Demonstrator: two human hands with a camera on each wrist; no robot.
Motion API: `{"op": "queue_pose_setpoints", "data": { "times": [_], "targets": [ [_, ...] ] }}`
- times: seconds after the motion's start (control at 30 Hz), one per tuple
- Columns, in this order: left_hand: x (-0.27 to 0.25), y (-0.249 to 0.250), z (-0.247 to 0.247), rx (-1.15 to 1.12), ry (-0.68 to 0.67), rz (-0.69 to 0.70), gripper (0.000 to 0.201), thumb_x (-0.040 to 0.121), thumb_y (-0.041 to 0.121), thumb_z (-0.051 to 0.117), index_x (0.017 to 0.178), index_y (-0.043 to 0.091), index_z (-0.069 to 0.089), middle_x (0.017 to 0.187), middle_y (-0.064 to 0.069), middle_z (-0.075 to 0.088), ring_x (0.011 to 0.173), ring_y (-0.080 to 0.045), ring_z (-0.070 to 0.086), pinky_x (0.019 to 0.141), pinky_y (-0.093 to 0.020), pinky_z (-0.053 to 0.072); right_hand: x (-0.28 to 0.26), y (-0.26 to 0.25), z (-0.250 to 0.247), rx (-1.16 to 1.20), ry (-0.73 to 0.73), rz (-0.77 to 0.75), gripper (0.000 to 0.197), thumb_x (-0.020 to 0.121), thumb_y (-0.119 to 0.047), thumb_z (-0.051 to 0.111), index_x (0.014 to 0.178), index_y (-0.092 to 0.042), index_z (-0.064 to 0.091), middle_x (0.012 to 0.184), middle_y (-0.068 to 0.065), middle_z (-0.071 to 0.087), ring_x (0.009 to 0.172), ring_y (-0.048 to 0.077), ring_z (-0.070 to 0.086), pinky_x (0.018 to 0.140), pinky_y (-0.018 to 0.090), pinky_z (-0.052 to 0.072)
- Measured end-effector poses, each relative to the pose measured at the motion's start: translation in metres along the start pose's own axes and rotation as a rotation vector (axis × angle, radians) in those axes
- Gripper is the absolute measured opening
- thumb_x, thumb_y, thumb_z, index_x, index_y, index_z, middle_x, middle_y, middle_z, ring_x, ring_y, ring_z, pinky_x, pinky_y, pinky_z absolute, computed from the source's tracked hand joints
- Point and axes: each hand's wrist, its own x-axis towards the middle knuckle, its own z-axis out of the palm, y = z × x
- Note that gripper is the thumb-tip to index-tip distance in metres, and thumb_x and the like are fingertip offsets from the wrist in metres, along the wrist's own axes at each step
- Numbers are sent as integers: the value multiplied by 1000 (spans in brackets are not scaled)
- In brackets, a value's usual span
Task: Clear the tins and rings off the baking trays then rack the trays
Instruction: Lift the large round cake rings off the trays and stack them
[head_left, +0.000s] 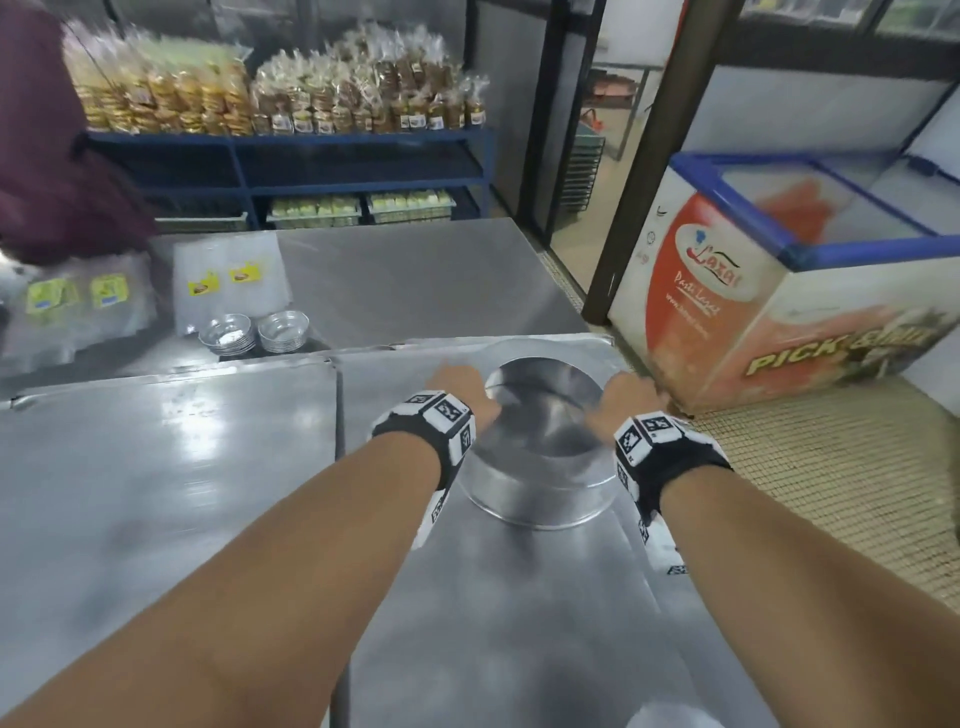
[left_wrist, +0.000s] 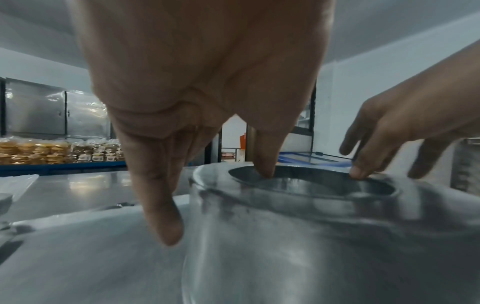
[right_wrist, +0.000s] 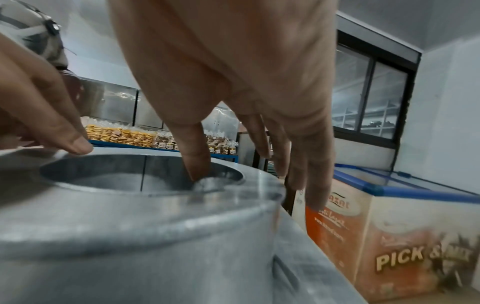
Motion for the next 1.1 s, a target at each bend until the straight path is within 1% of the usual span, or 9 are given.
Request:
{"op": "queue_pose_setpoints", "data": {
  "times": [0.13, 0.37, 0.43, 0.53, 0.63, 0.77, 0.83, 0.97, 1.1],
  "targets": [
    [0, 7, 17, -22, 18, -116, 24, 84, 25, 71, 73, 9, 56, 92, -9, 66, 81, -31, 62, 65, -28, 44, -9, 34, 8, 187, -84, 60, 31, 79, -30, 72, 69, -12, 48, 76, 4, 57, 69, 23, 54, 66, 29, 49],
    [-23, 10, 4, -77, -6, -233, 31, 73, 22, 79, 66, 12, 51, 67, -3, 55, 73, -27, 62, 62, -27, 47, -17, 43, 9, 459, -64, 98, 43, 67, -19, 78, 102, -2, 60, 83, 9, 63, 54, 13, 50, 43, 18, 36],
    [-34, 6, -1, -78, -17, -267, 25, 72, 25, 79, 73, 8, 60, 69, -3, 60, 73, -25, 66, 61, -27, 50, -27, 44, 2, 519, -59, 102, 38, 69, -11, 76, 99, 1, 56, 78, 10, 59, 55, 15, 51, 47, 20, 44],
    [-59, 0, -12, -110, 7, -291, 37, 76, 33, 80, 92, 5, 62, 94, -9, 66, 94, -26, 68, 78, -29, 54, -52, 42, -14, 526, -38, 70, 36, 77, -6, 73, 73, -7, 37, 81, 8, 51, 82, 29, 60, 73, 33, 53],
    [-87, -13, -27, -424, 63, -360, 44, 73, 35, 87, 75, 6, 54, 85, -12, 63, 80, -29, 67, 76, -39, 60, -77, 37, -26, 539, 15, 4, 47, 78, -10, 73, 112, 4, 43, 102, 16, 58, 100, 36, 63, 76, 32, 49],
    [-98, -64, -41, -812, 163, -443, 116, 39, 94, 70, 115, 7, 64, 110, -17, 71, 90, -41, 72, 81, -59, 59, -115, 27, -29, 657, 145, -89, 58, 68, -14, 78, 109, -8, 38, 107, 14, 59, 91, 34, 63, 77, 37, 51],
    [-105, -92, -47, -913, 160, -449, 130, 29, 107, 50, 116, 13, 67, 109, -17, 73, 91, -43, 72, 89, -59, 55, -135, 22, -28, 724, 184, -159, 58, 64, -15, 79, 104, -11, 37, 103, 11, 58, 83, 30, 60, 74, 35, 51],
    [-181, -103, -79, -1209, 66, -569, 96, 59, 98, 49, 103, 14, 64, 100, -11, 65, 88, -34, 67, 85, -57, 53, -181, 8, -24, 789, 203, -288, 58, 62, -17, 80, 102, -16, 38, 100, 6, 57, 83, 28, 61, 76, 40, 54],
    [-241, -128, -90, -1328, 3, -545, 64, 83, 74, 54, 106, 15, 61, 118, -9, 57, 90, -35, 60, 80, -53, 55, -229, -9, -18, 802, 248, -419, 58, 64, -12, 80, 104, -16, 39, 106, 4, 54, 89, 25, 56, 78, 36, 49]
  ]
}}
